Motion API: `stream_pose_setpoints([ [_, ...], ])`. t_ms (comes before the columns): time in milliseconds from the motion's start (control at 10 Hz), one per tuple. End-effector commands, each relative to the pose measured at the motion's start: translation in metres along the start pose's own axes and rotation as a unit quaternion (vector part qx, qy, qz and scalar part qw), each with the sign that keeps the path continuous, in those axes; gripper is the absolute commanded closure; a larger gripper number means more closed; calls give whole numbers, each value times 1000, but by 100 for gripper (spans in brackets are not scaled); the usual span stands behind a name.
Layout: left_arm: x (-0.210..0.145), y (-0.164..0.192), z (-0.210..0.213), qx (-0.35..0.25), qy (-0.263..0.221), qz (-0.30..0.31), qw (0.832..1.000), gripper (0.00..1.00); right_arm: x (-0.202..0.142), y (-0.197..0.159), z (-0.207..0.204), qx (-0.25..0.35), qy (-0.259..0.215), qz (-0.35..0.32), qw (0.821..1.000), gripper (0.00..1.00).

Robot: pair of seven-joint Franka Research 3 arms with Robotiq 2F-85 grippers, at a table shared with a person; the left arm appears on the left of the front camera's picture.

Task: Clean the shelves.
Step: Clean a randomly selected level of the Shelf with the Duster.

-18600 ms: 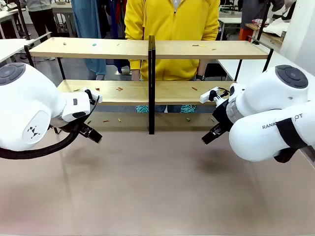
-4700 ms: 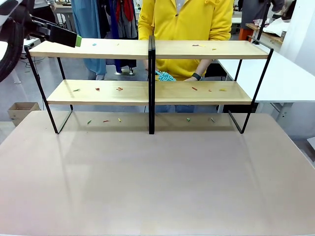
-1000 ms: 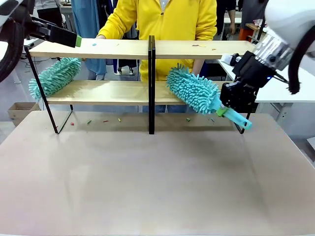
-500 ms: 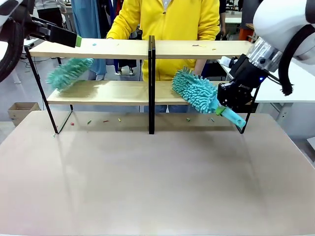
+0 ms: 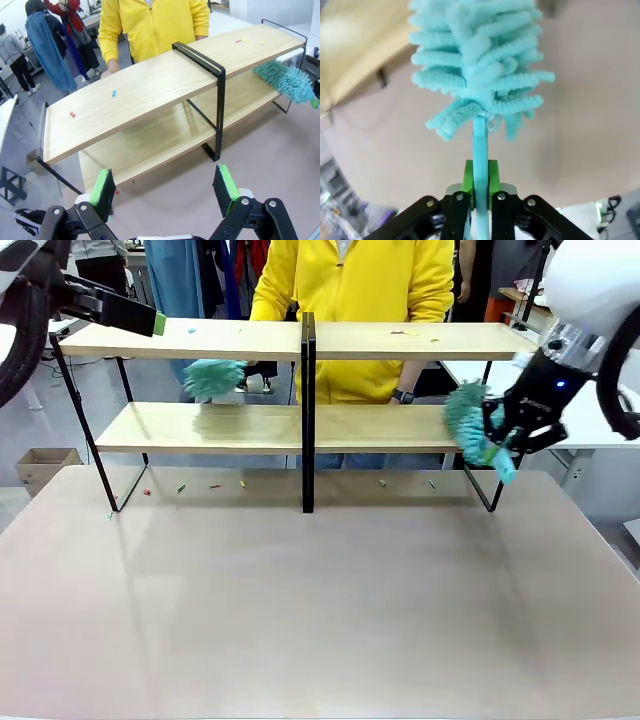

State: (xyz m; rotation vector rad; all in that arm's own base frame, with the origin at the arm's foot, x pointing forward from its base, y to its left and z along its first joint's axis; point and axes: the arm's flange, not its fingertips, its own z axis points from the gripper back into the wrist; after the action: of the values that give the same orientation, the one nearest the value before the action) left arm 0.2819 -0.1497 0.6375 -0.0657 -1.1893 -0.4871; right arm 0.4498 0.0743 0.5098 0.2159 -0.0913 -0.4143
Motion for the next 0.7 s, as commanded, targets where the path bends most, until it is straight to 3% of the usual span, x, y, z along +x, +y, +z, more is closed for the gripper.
stream_pose_setpoints([
  [0, -1, 0, 0, 3, -1, 0, 1000, 0, -18, 3, 2, -107, -48, -79, 990, 88],
  [100, -1, 0, 0, 3, -1, 0, 1000, 0, -22, 10, 3, -37, -87, 35, 995, 88],
  [200, -1, 0, 0, 3, -1, 0, 1000, 0, -23, 12, 1, 5, -72, 103, 992, 88],
  [600, -1, 0, 0, 3, -1, 0, 1000, 0, -24, 9, 0, 86, -10, 156, 984, 88],
])
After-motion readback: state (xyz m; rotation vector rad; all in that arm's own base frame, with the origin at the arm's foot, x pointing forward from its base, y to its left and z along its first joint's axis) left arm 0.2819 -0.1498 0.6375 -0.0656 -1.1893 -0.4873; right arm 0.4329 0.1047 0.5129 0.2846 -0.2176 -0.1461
